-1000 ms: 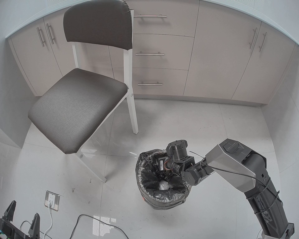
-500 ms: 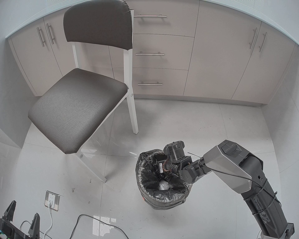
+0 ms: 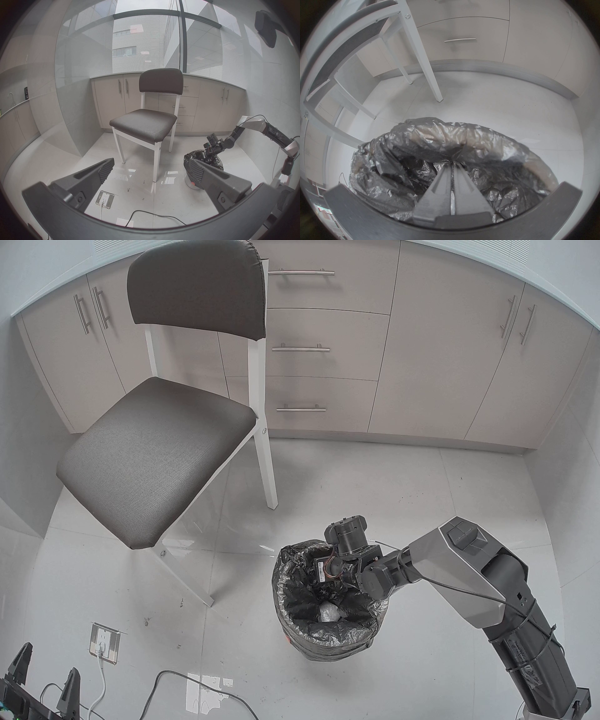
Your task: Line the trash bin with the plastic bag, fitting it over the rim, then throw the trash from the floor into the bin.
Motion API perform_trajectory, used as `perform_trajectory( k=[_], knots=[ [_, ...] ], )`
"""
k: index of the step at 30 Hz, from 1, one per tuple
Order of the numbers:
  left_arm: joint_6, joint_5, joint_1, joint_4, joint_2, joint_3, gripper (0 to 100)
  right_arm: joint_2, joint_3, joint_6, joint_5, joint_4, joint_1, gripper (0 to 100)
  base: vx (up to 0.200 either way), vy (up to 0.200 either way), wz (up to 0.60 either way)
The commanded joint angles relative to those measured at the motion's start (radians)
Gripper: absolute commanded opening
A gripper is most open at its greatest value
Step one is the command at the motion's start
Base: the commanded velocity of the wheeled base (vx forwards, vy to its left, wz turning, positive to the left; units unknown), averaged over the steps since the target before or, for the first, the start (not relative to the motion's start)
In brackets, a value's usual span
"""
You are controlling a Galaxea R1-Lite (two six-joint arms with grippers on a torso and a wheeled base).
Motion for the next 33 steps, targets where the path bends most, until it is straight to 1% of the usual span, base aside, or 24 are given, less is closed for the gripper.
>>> perform_trajectory(
  k=[1, 2, 5, 9, 13, 14, 17, 18, 19, 22, 23, 24, 26, 27, 28, 30, 33],
  knots=[
    [0.0, 0.0, 0.0, -0.001, -0.012, 0.006, 100, -0.127, 0.133, 0.027, 0.01, -0.006, 0.008, 0, 0.0, 0.0, 0.0],
    [0.0, 0.002, 0.0, -0.001, -0.01, 0.006, 100, -0.19, 0.206, 0.031, 0.016, -0.009, 0.012, 0, 0.0, 0.0, 0.0],
    [0.0, 0.0, 0.0, 0.0, -0.012, 0.006, 100, -0.284, 0.322, 0.056, 0.019, -0.028, 0.023, 0, 0.0, 0.0, 0.0],
    [0.0, 0.0, 0.0, -0.001, -0.012, 0.006, 100, -0.417, 0.5, 0.093, 0.021, -0.1, 0.043, 0, 0.0, 0.0, 0.0],
    [0.001, 0.002, 0.0, -0.001, -0.012, 0.006, 100, -0.542, 0.678, 0.108, 0.044, -0.181, 0.064, 0, 0.0, 0.0, 0.0],
    [0.001, 0.0, 0.0, -0.001, -0.012, 0.006, 100, -0.555, 0.695, 0.11, 0.045, -0.189, 0.066, 0, 0.0, 0.0, 0.0],
    [0.001, 0.002, 0.0, -0.001, -0.012, 0.006, 100, -0.654, 0.818, 0.113, 0.045, -0.236, 0.093, 0, 0.0, 0.0, 0.0],
    [0.001, 0.002, 0.0, -0.001, -0.012, 0.006, 100, -0.658, 0.824, 0.113, 0.044, -0.24, 0.095, 0, 0.0, 0.0, 0.0],
    [0.001, 0.002, 0.0, -0.001, -0.012, 0.006, 100, -0.713, 0.873, 0.116, 0.038, -0.26, 0.106, 0, 0.0, 0.0, 0.0],
    [0.0, 0.002, 0.0, 0.0, -0.012, 0.006, 100, -0.79, 0.923, 0.114, 0.035, -0.269, 0.11, 0, 0.0, 0.0, 0.0],
    [0.001, 0.002, 0.0, 0.0, -0.012, 0.006, 100, -0.871, 0.956, 0.114, 0.032, -0.266, 0.11, 0, 0.0, 0.0, 0.0],
    [0.001, 0.002, 0.0, 0.0, -0.012, 0.006, 100, -0.871, 0.956, 0.114, 0.032, -0.266, 0.11, 0, 0.0, 0.0, 0.0],
    [0.007, 0.002, 0.0, -0.001, -0.012, 0.006, 100, -1.014, 0.985, 0.113, 0.009, -0.256, 0.106, 0, 0.0, 0.0, 0.0],
    [0.007, 0.002, 0.0, -0.001, -0.012, 0.006, 100, -1.014, 0.985, 0.113, 0.009, -0.256, 0.106, 0, 0.0, 0.0, 0.0],
    [0.01, 0.002, 0.0, -0.001, -0.012, 0.006, 100, -1.146, 0.979, 0.102, -0.02, -0.246, 0.095, 0, 0.0, 0.0, 0.0],
    [0.01, 0.0, -0.002, -0.001, -0.012, 0.006, 100, -1.255, 0.957, 0.088, -0.025, -0.203, 0.083, 0, 0.0, 0.0, 0.0],
    [0.009, 0.0, 0.0, -0.003, -0.012, 0.008, 100, -1.482, 0.882, 0.054, -0.028, 0.007, 0.07, 0, 0.0, 0.0, 0.0]
  ],
)
